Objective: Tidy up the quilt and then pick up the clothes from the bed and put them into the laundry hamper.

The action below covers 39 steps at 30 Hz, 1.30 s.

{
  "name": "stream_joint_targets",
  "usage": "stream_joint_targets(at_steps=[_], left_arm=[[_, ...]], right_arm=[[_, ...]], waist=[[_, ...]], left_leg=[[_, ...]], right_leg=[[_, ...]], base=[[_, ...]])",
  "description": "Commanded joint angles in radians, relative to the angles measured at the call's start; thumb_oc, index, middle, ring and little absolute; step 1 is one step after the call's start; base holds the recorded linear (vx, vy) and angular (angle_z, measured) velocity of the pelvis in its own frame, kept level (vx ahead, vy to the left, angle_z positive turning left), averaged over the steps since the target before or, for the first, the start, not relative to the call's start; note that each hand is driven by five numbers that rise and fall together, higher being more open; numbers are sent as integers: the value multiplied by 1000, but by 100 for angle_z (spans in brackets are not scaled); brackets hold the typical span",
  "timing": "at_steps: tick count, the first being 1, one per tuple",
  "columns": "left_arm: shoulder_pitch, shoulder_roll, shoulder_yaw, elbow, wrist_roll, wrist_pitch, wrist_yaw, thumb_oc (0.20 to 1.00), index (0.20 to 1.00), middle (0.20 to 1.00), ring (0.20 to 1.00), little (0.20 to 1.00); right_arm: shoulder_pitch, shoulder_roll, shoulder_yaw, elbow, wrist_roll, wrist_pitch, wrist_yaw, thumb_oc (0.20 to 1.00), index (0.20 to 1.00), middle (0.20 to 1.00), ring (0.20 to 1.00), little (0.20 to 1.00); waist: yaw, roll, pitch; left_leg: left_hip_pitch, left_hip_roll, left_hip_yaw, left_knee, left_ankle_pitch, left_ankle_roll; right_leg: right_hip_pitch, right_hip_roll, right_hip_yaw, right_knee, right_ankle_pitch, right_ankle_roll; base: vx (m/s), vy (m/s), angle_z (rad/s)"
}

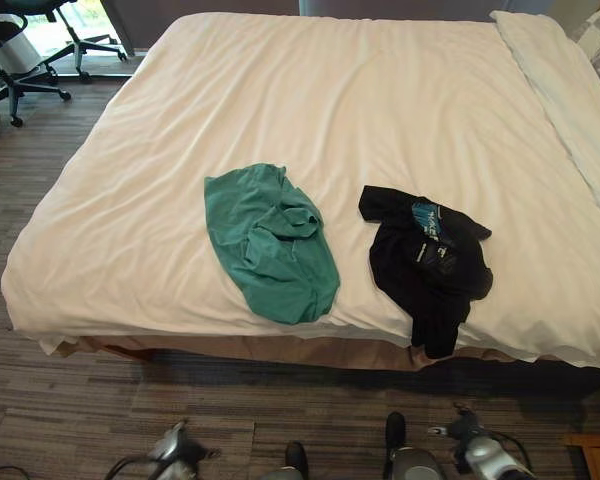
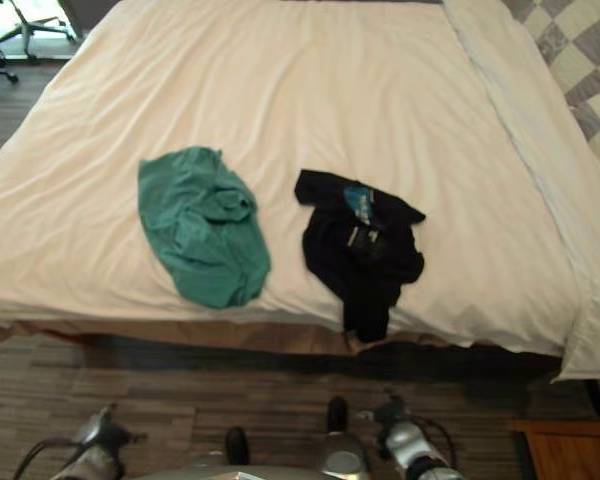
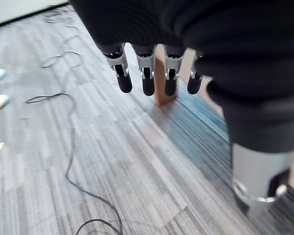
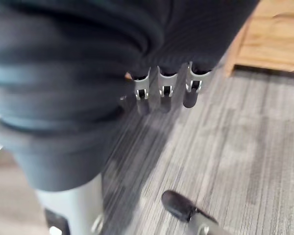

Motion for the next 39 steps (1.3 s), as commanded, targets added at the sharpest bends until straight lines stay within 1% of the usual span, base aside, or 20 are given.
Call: stream_joint_targets(at_steps=[1, 2, 3, 5, 8, 9, 10, 12, 15, 18, 20, 22, 26, 27, 33, 34, 35, 36, 38, 39], left_arm=[[-34, 49, 48, -51, -82, -40, 89, 1000, 1000, 1000, 1000, 1000], [70, 142, 176, -273, -91, -70, 154, 1000, 1000, 1000, 1000, 1000], [71, 142, 176, -275, -91, -69, 154, 1000, 1000, 1000, 1000, 1000], [115, 209, 229, -453, -35, -101, 188, 1000, 1000, 1000, 1000, 1000], [99, 311, 277, -699, 13, -160, 217, 1000, 1000, 1000, 1000, 1000], [48, 337, 278, -773, -5, -188, 231, 1000, 1000, 1000, 1000, 1000], [47, 337, 278, -773, -5, -188, 231, 1000, 1000, 1000, 1000, 1000], [-58, 343, 227, -860, -32, -198, 221, 1000, 1000, 1000, 1000, 1000], [-170, 324, 136, -891, -41, -187, 193, 1000, 1000, 1000, 1000, 1000], [-266, 315, 56, -872, -32, -168, 162, 1000, 1000, 1000, 1000, 1000], [-375, 294, -24, -819, -31, -141, 148, 1000, 1000, 1000, 1000, 1000], [-421, 285, -55, -782, -24, -127, 153, 1000, 1000, 1000, 1000, 1000], [-636, 256, -201, -526, 86, -35, 153, 1000, 1000, 1000, 1000, 1000], [-711, 227, -254, -364, 134, -4, 136, 1000, 1000, 1000, 1000, 1000], [-774, 135, -271, -122, 187, 62, 75, 1000, 1000, 1000, 1000, 1000], [-772, 121, -273, -107, 202, 68, 67, 915, 915, 915, 915, 915], [-756, 113, -275, -86, 225, 75, 60, 464, 464, 464, 464, 464], [-733, 108, -271, -71, 243, 81, 52, 200, 200, 200, 200, 200], [-612, 71, -230, -40, 227, 76, 37, 200, 200, 200, 200, 200], [-612, 71, -230, -40, 227, 76, 37, 200, 200, 200, 200, 200]], right_arm=[[32, -47, -78, -78, 161, -20, -56, 1000, 1000, 1000, 1000, 1000], [169, -130, -201, -361, 130, -59, -104, 1000, 1000, 1000, 1000, 1000], [170, -129, -201, -363, 130, -58, -104, 1000, 1000, 1000, 1000, 1000], [230, -201, -206, -507, -48, -71, -114, 1000, 1000, 1000, 1000, 1000], [264, -380, -188, -726, -299, -91, -91, 1000, 1000, 1000, 1000, 1000], [238, -470, -171, -807, -373, -106, -92, 1000, 1000, 1000, 1000, 1000], [238, -470, -172, -808, -373, -105, -92, 1000, 1000, 1000, 1000, 1000], [134, -549, -118, -878, -420, -105, -85, 1000, 1000, 1000, 1000, 1000], [-9, -579, -37, -901, -433, -92, -82, 1000, 1000, 1000, 1000, 1000], [-143, -590, 39, -914, -425, -81, -78, 1000, 1000, 1000, 1000, 1000], [-262, -570, 109, -931, -407, -74, -83, 1000, 1000, 1000, 1000, 1000], [-300, -554, 136, -931, -397, -73, -85, 1000, 1000, 1000, 1000, 1000], [-367, -514, 183, -972, -372, -84, -109, 1000, 1000, 1000, 1000, 1000], [-364, -517, 179, -1008, -369, -98, -113, 1000, 1000, 1000, 1000, 1000], [-308, -561, 129, -1067, -363, -104, -112, 1000, 1000, 1000, 1000, 1000], [-302, -571, 119, -1064, -361, -103, -111, 1000, 1000, 1000, 1000, 1000], [-298, -581, 112, -1062, -361, -102, -110, 1000, 1000, 1000, 1000, 1000], [-300, -592, 110, -1068, -365, -104, -109, 1000, 1000, 1000, 1000, 1000], [-321, -622, 107, -1102, -379, -105, -100, 1000, 1000, 1000, 1000, 1000], [-321, -622, 107, -1102, -379, -105, -100, 1000, 1000, 1000, 1000, 1000]], waist=[[-19, -29, -7], [-30, -26, -11], [-30, -27, -13], [-29, -26, -19], [-30, -25, -19], [-31, -20, -16], [-31, -20, -16], [-37, -8, -10], [-43, 6, 2], [-51, 21, 23], [-64, 33, 53], [-68, 36, 62], [-102, 35, 91], [-118, 30, 104], [-135, 22, 129], [-132, 23, 131], [-129, 26, 135], [-126, 28, 134], [-113, 36, 133], [-114, 36, 132]], left_leg=[[-25, 24, -1, -3, -60, -46], [-8, 25, 6, -3, -68, -54], [-11, 24, 6, -3, -66, -53], [0, 26, 8, -3, -70, -58], [6, 31, 4, -3, -66, -66], [11, 33, 4, -3, -69, -69], [7, 33, 4, -3, -65, -69], [5, 36, 9, -3, -62, -73], [-5, 39, 18, -3, -56, -74], [-27, 43, 31, -3, -45, -76], [-65, 45, 46, -3, -28, -78], [-85, 47, 54, -3, -20, -80], [-155, 59, 82, -3, 4, -88], [-176, 64, 95, -3, 11, -92], [-215, 79, 108, -3, 30, -103], [-219, 83, 106, -3, 32, -104], [-216, 87, 104, -3, 31, -107], [-217, 90, 103, -3, 36, -109], [-213, 97, 98, -3, 37, -114], [-215, 97, 97, -3, 37, -114]], right_leg=[[-4, -41, 59, 39, -93, 80], [23, -49, 60, 4, -85, 95], [21, -50, 60, 3, -82, 94], [43, -60, 43, -14, -79, 102], [57, -67, 33, -24, -84, 107], [61, -69, 30, -25, -91, 108], [58, -69, 31, -25, -87, 107], [53, -69, 30, -27, -90, 106], [38, -67, 37, -29, -87, 102], [6, -67, 51, -31, -78, 102], [-46, -62, 71, -32, -64, 106], [-70, -59, 80, -31, -58, 106], [-157, -42, 100, -29, -39, 113], [-184, -38, 103, -30, -32, 117], [-229, -36, 89, -29, -16, 123], [-229, -37, 85, -28, -16, 122], [-223, -37, 79, -27, -19, 122], [-224, -37, 77, -27, -17, 119], [-215, -35, 69, -28, -21, 112], [-217, -35, 69, -28, -21, 112]], base=[[67, -23, -5], [64, -23, -2], [79, -29, -5], [43, -46, -10], [3, -61, -3], [-37, -45, -2], [-31, -45, -1], [-42, -37, -1], [-48, -22, -1], [-83, -12, -14], [-153, -3, -21], [-124, -4, -21], [-101, -10, -22], [-64, -28, -14], [-43, -50, -15], [-6, -65, 0], [-8, -64, 0], [16, -78, 1], [10, -69, 6], [18, -35, 12]])
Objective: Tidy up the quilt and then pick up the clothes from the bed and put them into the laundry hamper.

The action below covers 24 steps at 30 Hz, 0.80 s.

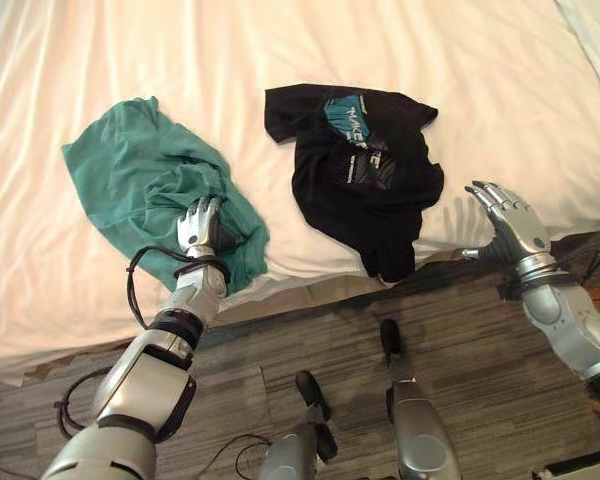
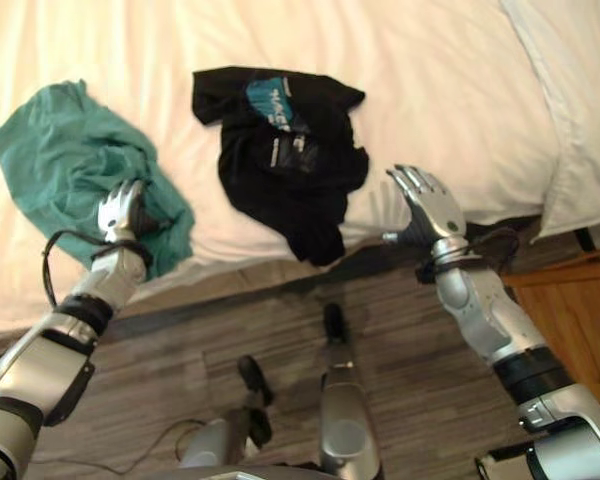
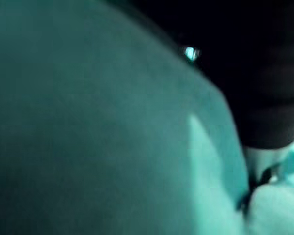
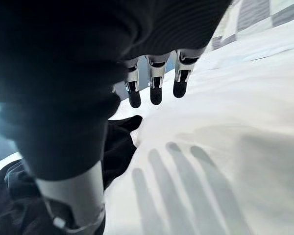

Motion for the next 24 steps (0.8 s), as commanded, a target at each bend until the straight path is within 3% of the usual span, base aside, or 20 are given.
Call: stream_joint_targets(at_steps=[1, 4, 6, 10, 14, 18, 19, 21, 24], left_arm=[[163, -55, -1, 180, -17, 55, -75, 200, 200, 200, 200, 200], [305, -101, 32, 157, -52, 36, -72, 200, 200, 200, 200, 200], [436, -118, 48, 128, -107, 4, -64, 200, 200, 200, 200, 200], [521, -108, 46, 109, -127, -18, -64, 200, 200, 200, 200, 200], [587, -98, 50, 68, -206, -60, -54, 200, 200, 200, 200, 200], [580, -112, -16, -12, -272, -131, -73, 200, 200, 200, 200, 200], [570, -118, -49, -49, -274, -141, -84, 200, 200, 200, 200, 200], [539, -114, -115, -153, -288, -163, -112, 200, 200, 200, 200, 200], [538, -115, -142, -240, -299, -176, -141, 200, 200, 200, 200, 200]], right_arm=[[-62, -22, -68, -78, 11, -26, -30, 1000, 1000, 1000, 1000, 1000], [-127, -21, -31, -70, 0, -13, -19, 1000, 1000, 1000, 1000, 1000], [-228, -8, 44, 13, 3, 4, 0, 1000, 1000, 1000, 1000, 1000], [-366, 3, 152, 162, 14, 12, 12, 1000, 1000, 1000, 1000, 1000], [-480, 42, 247, 416, 44, 23, 27, 1000, 1000, 1000, 1000, 1000], [-650, 135, 331, 827, 113, 35, 42, 1000, 1000, 1000, 1000, 1000], [-661, 165, 328, 917, 141, 35, 49, 959, 959, 959, 959, 959], [-682, 197, 319, 1102, 174, 60, 89, 200, 200, 200, 200, 200], [-648, 201, 258, 1164, 231, 72, 126, 200, 200, 200, 200, 200]], waist=[[26, -50, -33], [50, -39, -43], [88, -27, -48], [121, -17, -50], [170, 4, -46], [212, 54, -51], [219, 67, -57], [239, 98, -65], [244, 110, -73]], left_leg=[[4, 75, -12, 3, -28, -99], [4, 80, -19, 3, -21, -104], [10, 86, -31, 3, -17, -111], [0, 89, -49, 3, -4, -118], [-35, 91, -81, 3, 13, -133], [-73, 86, -112, 3, 37, -152], [-83, 83, -118, 3, 42, -155], [-90, 76, -137, 3, 50, -161], [-83, 71, -159, 3, 50, -161]], right_leg=[[49, -74, -29, 12, -132, 111], [61, -72, -42, 11, -135, 98], [84, -70, -62, 10, -146, 88], [91, -66, -83, 7, -149, 80], [90, -67, -124, 1, -152, 73], [87, -80, -171, -4, -159, 75], [85, -86, -183, -4, -160, 76], [106, -96, -211, -4, -167, 80], [138, -103, -239, -4, -175, 81]], base=[[17, -44, 13], [19, -72, 9], [40, -89, 22], [10, -69, 26], [-17, -81, 36], [-17, -48, 61], [12, -4, 49], [18, -11, 42], [32, -14, 43]])
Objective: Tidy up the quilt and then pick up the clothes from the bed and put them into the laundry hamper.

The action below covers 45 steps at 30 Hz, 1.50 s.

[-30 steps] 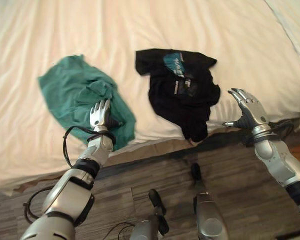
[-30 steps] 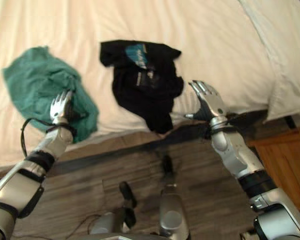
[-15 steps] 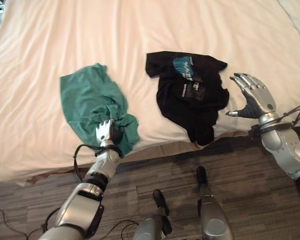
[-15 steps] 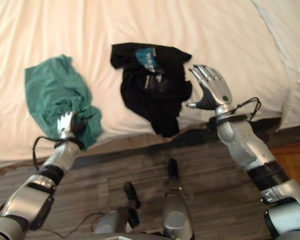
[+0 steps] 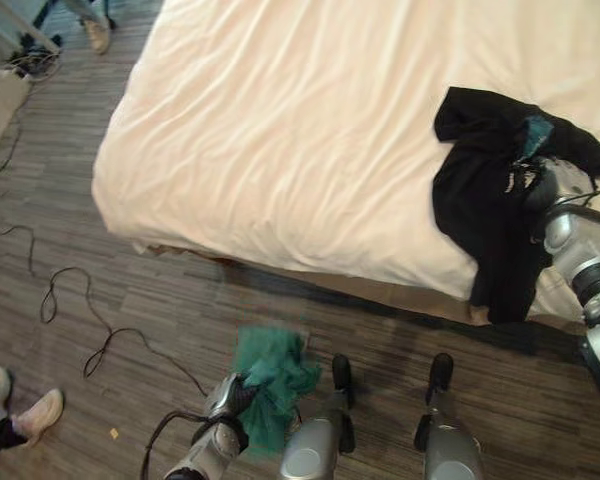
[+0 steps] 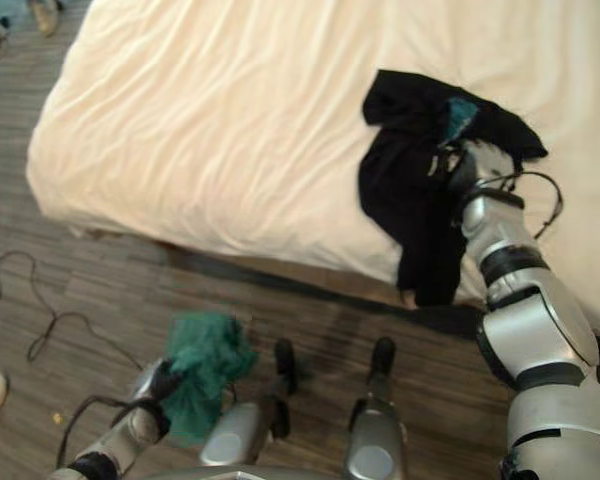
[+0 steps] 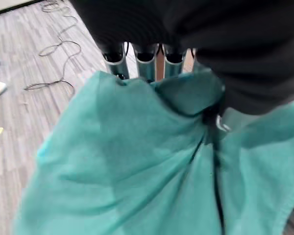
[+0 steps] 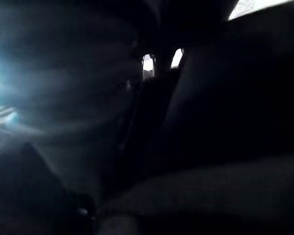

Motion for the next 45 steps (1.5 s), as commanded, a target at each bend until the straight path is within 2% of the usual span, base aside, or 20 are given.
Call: stream_joint_targets(at_steps=[1, 6, 9, 11, 12, 18, 21, 22, 24, 27, 29, 31, 35, 36, 37, 38, 39, 42, 43, 45], left_arm=[[-123, 25, -62, -58, -30, -57, -8, 200, 200, 200, 200, 200], [-108, 36, -70, -132, 25, -58, -43, 200, 200, 200, 200, 200], [-57, 77, 3, -142, 90, -39, -52, 200, 200, 200, 200, 200], [17, 81, 116, -83, 119, -17, -65, 200, 200, 200, 200, 200], [37, 74, 152, -47, 120, -10, -64, 200, 200, 200, 200, 200], [72, 14, 240, 131, 82, 25, -68, 200, 200, 200, 200, 200], [67, -6, 248, 176, 59, 35, -64, 200, 200, 200, 200, 200], [60, -14, 257, 188, 27, 37, -52, 200, 200, 200, 200, 200], [55, -17, 253, 185, 14, 34, -48, 200, 200, 200, 200, 200], [38, -41, 224, 185, -36, 21, -49, 200, 200, 200, 200, 200], [4, -42, 200, 183, -62, 13, -56, 200, 200, 200, 200, 200], [-14, -58, 214, 200, -103, 6, -42, 200, 200, 200, 200, 200], [11, -88, 253, 158, -212, -14, -20, 200, 200, 200, 200, 200], [11, -114, 246, 148, -247, -19, -33, 200, 200, 200, 200, 200], [11, -114, 246, 148, -247, -19, -33, 200, 200, 200, 200, 200], [-1, -129, 247, 139, -269, -13, -42, 200, 200, 200, 200, 200], [-3, -135, 257, 127, -290, -5, -58, 200, 200, 200, 200, 200], [0, -133, 268, 132, -295, -5, -68, 200, 200, 200, 200, 200], [-1, -126, 275, 153, -299, 0, -80, 200, 200, 200, 200, 200], [5, -137, 284, 185, -318, 9, -108, 200, 200, 200, 200, 200]], right_arm=[[2, 63, 56, 110, 80, 15, 86, 200, 200, 200, 200, 200], [241, 109, -94, -32, 214, -21, 75, 200, 200, 200, 200, 200], [567, 108, -207, -460, 281, -72, 124, 200, 200, 200, 200, 200], [935, 135, -329, -805, 357, -138, 218, 200, 200, 200, 200, 200], [1014, 164, -349, -842, 375, -150, 242, 200, 200, 200, 200, 200], [1179, 295, -356, -806, 394, -143, 297, 200, 200, 200, 200, 200], [1179, 360, -325, -725, 388, -131, 285, 200, 200, 200, 200, 200], [1141, 395, -293, -661, 381, -124, 273, 200, 200, 200, 200, 200], [1113, 413, -279, -609, 384, -121, 262, 200, 200, 200, 200, 200], [1049, 440, -249, -452, 378, -101, 230, 200, 200, 200, 200, 200], [994, 456, -222, -323, 372, -82, 214, 200, 200, 200, 200, 200], [914, 467, -176, -200, 297, -54, 205, 200, 200, 200, 200, 200], [894, 458, -132, -199, 246, -47, 204, 200, 200, 200, 200, 200], [905, 431, -175, -170, 253, -51, 180, 200, 200, 200, 200, 200], [904, 431, -175, -170, 253, -51, 180, 200, 200, 200, 200, 200], [898, 414, -198, -144, 262, -47, 167, 200, 200, 200, 200, 200], [897, 413, -236, -94, 284, -24, 147, 200, 200, 200, 200, 200], [904, 407, -259, -79, 292, -22, 140, 200, 200, 200, 200, 200], [932, 404, -312, -42, 316, -11, 116, 200, 200, 200, 200, 200], [979, 407, -357, -10, 341, 1, 113, 200, 200, 200, 200, 200]], waist=[[22, -17, -33], [1, -42, -47], [-42, -87, -53], [-93, -140, -72], [-107, -154, -79], [-153, -222, -120], [-163, -244, -115], [-164, -248, -100], [-164, -247, -97], [-171, -236, -100], [-145, -233, -108], [-88, -222, -134], [-22, -207, -134], [2, -190, -117], [1, -189, -119], [0, -183, -112], [-6, -190, -111], [-10, -193, -119], [-6, -210, -135], [-5, -210, -171]], left_leg=[[-15, 74, 54, 3, 7, -138], [20, 67, 63, 3, -16, -126], [54, 68, 88, 3, -46, -111], [102, 65, 113, 3, -80, -97], [122, 63, 123, 3, -92, -92], [200, 39, 174, 3, -135, -50], [241, 31, 191, 3, -150, -30], [254, 31, 190, 3, -151, -18], [252, 28, 181, 3, -149, -15], [235, 18, 107, 3, -140, -5], [211, -1, 44, 3, -132, 2], [186, -11, -26, 3, -123, 0], [155, -21, -88, 3, -89, -6], [119, -14, -48, 3, -58, -25], [116, -13, -49, 3, -56, -25], [118, 14, 74, 3, -43, -18], [128, 64, 271, 67, -65, -20], [124, 91, 322, 113, -77, -23], [135, 142, 390, 197, -106, -21], [173, 135, 403, 163, -102, -25]], right_leg=[[29, -64, 26, -4, -130, 112], [68, -72, 22, -4, -134, 114], [82, -74, 40, -4, -134, 119], [108, -84, 52, -4, -130, 130], [120, -85, 61, -4, -132, 133], [137, -97, 120, 14, -119, 149], [110, -98, 157, 130, -131, 155], [77, -76, 190, 215, -145, 156], [60, -48, 232, 236, -153, 158], [66, 65, 444, 226, -227, 133], [86, 84, 502, 173, -226, 101], [150, 52, 434, 58, -214, 87], [186, 41, 366, -2, -205, 82], [205, 13, 249, -4, -228, 83], [203, 13, 247, -4, -227, 83], [210, -10, 164, -4, -233, 91], [255, -44, 34, -2, -245, 97], [279, -56, -42, -1, -242, 95], [316, -78, -155, 7, -237, 74], [334, -90, -248, 41, -237, 75]], base=[[70, 10, 39], [58, 71, 28], [67, 79, -1], [147, 152, -10], [113, 134, -19], [63, 157, -38], [-22, 144, -46], [-82, 104, -34], [-60, 53, -24], [-2, -34, 17], [-10, -129, 91], [9, -262, 149], [-26, -147, 90], [-132, -44, 72], [-193, 1, 128], [-162, 29, 230], [-158, 28, 255], [-147, 35, 230], [-161, 133, 175], [-34, 271, 250]])
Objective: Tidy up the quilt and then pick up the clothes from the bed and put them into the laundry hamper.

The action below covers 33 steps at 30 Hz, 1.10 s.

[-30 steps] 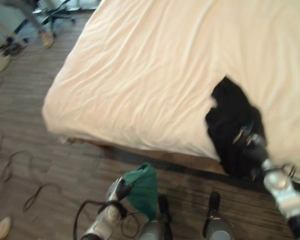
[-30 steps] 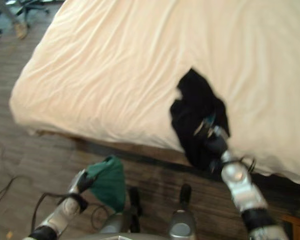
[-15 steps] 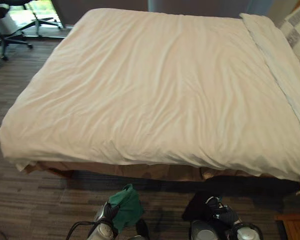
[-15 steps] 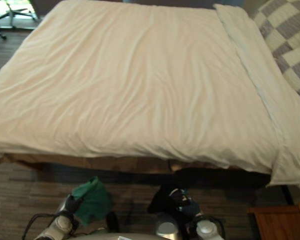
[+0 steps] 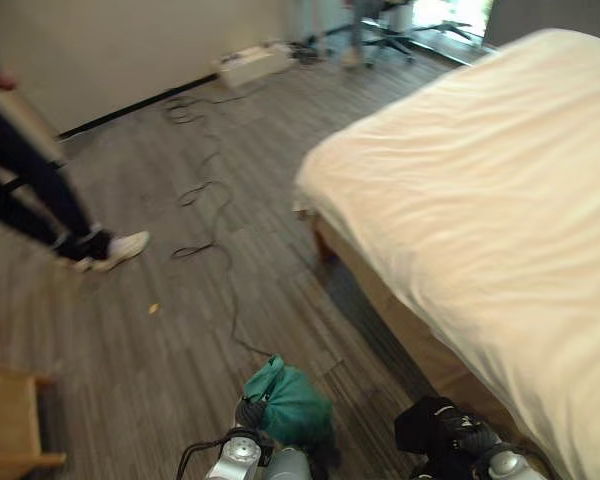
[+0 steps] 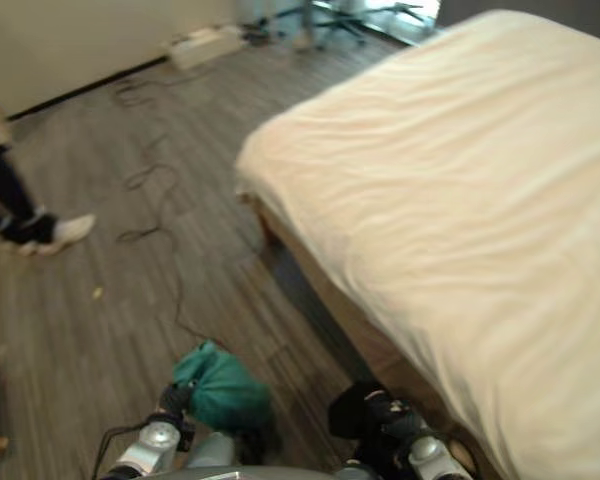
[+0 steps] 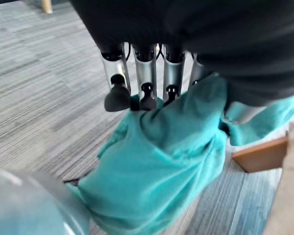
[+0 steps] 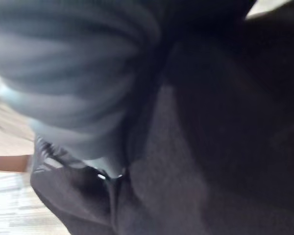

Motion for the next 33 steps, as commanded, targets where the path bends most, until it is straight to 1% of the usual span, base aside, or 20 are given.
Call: stream_joint_targets(at_steps=[1, 2, 3, 4, 6, 7, 8, 11, 12, 13, 22, 23, 24, 26, 27, 28, 30, 31, 32, 33], left_arm=[[-44, 75, 36, 23, -68, -10, -27, 200, 200, 200, 200, 200], [-51, 80, 40, 50, -70, -8, -36, 200, 200, 200, 200, 200], [-57, 85, 41, 58, -67, -5, -39, 200, 200, 200, 200, 200], [-58, 90, 38, 66, -61, -3, -40, 200, 200, 200, 200, 200], [-68, 98, 28, 84, -51, -4, -32, 200, 200, 200, 200, 200], [-78, 100, 19, 107, -32, -1, -35, 200, 200, 200, 200, 200], [-84, 96, 11, 126, -13, 0, -41, 200, 200, 200, 200, 200], [-110, 113, -38, 189, 48, 9, -51, 200, 200, 200, 200, 200], [-111, 107, -34, 190, 54, 7, -53, 200, 200, 200, 200, 200], [-265, 57, -272, 60, 292, 24, 68, 200, 200, 200, 200, 200], [-191, 61, -229, 86, 250, 24, 37, 200, 200, 200, 200, 200], [-193, 59, -229, 99, 259, 26, 32, 200, 200, 200, 200, 200], [-195, 60, -230, 108, 260, 29, 26, 200, 200, 200, 200, 200], [-209, 60, -233, 110, 261, 39, 31, 200, 200, 200, 200, 200], [-209, 63, -233, 108, 261, 48, 34, 200, 200, 200, 200, 200], [-204, 67, -230, 105, 261, 49, 34, 200, 200, 200, 200, 200], [-184, 71, -217, 100, 260, 47, 30, 200, 200, 200, 200, 200], [-161, 74, -204, 88, 269, 43, 22, 200, 200, 200, 200, 200], [-159, 74, -204, 87, 269, 44, 21, 200, 200, 200, 200, 200], [-149, 72, -203, 86, 280, 39, 12, 200, 200, 200, 200, 200]], right_arm=[[-60, 22, -49, 73, 57, 9, -14, 200, 200, 200, 200, 200], [-41, 24, -75, 77, 67, 7, -16, 200, 200, 200, 200, 200], [-30, 28, -94, 75, 78, 10, -18, 200, 200, 200, 200, 200], [-29, 35, -92, 69, 93, 13, -17, 200, 200, 200, 200, 200], [-42, 42, -86, 60, 145, -2, -8, 200, 200, 200, 200, 200], [-36, 47, -80, 58, 169, -8, -7, 200, 200, 200, 200, 200], [-35, 47, -77, 55, 179, -11, -5, 200, 200, 200, 200, 200], [-27, 56, -67, 36, 203, -32, -9, 200, 200, 200, 200, 200], [-35, 61, -58, 36, 203, -26, -2, 200, 200, 200, 200, 200], [-88, 98, 169, -31, 56, -68, -30, 200, 200, 200, 200, 200], [-102, 77, 171, -11, -6, -50, -25, 200, 200, 200, 200, 200], [-110, 66, 172, -20, -15, -49, -26, 200, 200, 200, 200, 200], [-112, 57, 174, -39, -21, -48, -26, 200, 200, 200, 200, 200], [-117, 29, 164, -78, -17, -43, -32, 200, 200, 200, 200, 200], [-122, 18, 165, -89, -12, -39, -29, 200, 200, 200, 200, 200], [-123, 17, 168, -92, -9, -36, -28, 200, 200, 200, 200, 200], [-121, 18, 172, -97, -16, -30, -26, 200, 200, 200, 200, 200], [-123, 20, 175, -80, -24, -31, -19, 200, 200, 200, 200, 200], [-122, 20, 176, -79, -24, -32, -19, 200, 200, 200, 200, 200], [-122, 22, 177, -73, -31, -34, -14, 200, 200, 200, 200, 200]], waist=[[41, -15, -15], [41, -19, -12], [29, -22, -1], [11, -19, 17], [-20, 3, 54], [-31, 11, 60], [-36, 12, 63], [-39, -6, 47], [-35, -11, 45], [-34, -46, 45], [-3, -24, 25], [-2, -24, 38], [0, -24, 52], [1, -30, 90], [3, -40, 99], [13, -44, 98], [35, -45, 86], [61, -16, 65], [64, -22, 66], [76, -8, 59]], left_leg=[[71, 20, -110, -174, 33, -131], [76, -18, -137, -202, 21, -108], [76, -43, -165, -215, 10, -87], [92, -71, -219, -252, 11, -69], [101, -82, -320, -299, 48, -61], [97, -93, -384, -311, 59, -65], [94, -104, -420, -311, 49, -68], [96, -140, -498, -311, 29, -57], [102, -151, -512, -311, 32, -53], [113, -197, -595, -311, 36, -52], [157, -169, -610, -303, 55, -94], [134, -165, -597, -215, 43, -107], [96, -159, -589, -120, 71, -125], [-64, -118, -565, 138, 188, -166], [-104, -100, -535, 188, 206, -151], [-139, -102, -511, 204, 181, -131], [-191, -118, -463, 156, 144, -111], [-207, -145, -415, -24, 127, -97], [-194, -153, -409, -41, 132, -95], [-187, -157, -383, -153, 167, -101]], right_leg=[[-158, -24, 75, 56, -48, 57], [-178, -72, 45, 186, -32, 68], [-210, -112, 62, 303, -12, 79], [-275, -128, 144, 414, 12, 93], [-429, 15, 379, 464, -42, 48], [-455, 101, 479, 414, -81, 55], [-447, 129, 546, 348, -99, 64], [-397, 138, 650, 155, -83, 43], [-382, 135, 675, 135, -57, 64], [-271, 250, 730, 19, -58, -2], [-218, 237, 690, -27, -72, -21], [-204, 231, 683, -33, -77, -28], [-188, 228, 681, -34, -83, -35], [-161, 213, 663, -30, -92, -57], [-144, 208, 658, -29, -107, -66], [-126, 210, 660, -31, -120, -67], [-86, 207, 668, -44, -149, -63], [-58, 223, 676, -45, -181, -52], [-55, 214, 679, -45, -185, -49], [-32, 221, 680, -45, -205, -42]], base=[[129, 369, 296], [133, 389, 182], [137, 374, 209], [99, 329, 238], [-62, 210, 263], [-75, 82, 240], [20, 23, 230], [85, -76, 194], [102, -17, 176], [114, -36, 136], [150, -141, 8], [104, -150, -6], [68, -142, -3], [93, -180, 2], [236, -195, 14], [303, -155, 10], [494, -38, -25], [531, 40, -63], [610, 73, -105], [389, 56, -58]])
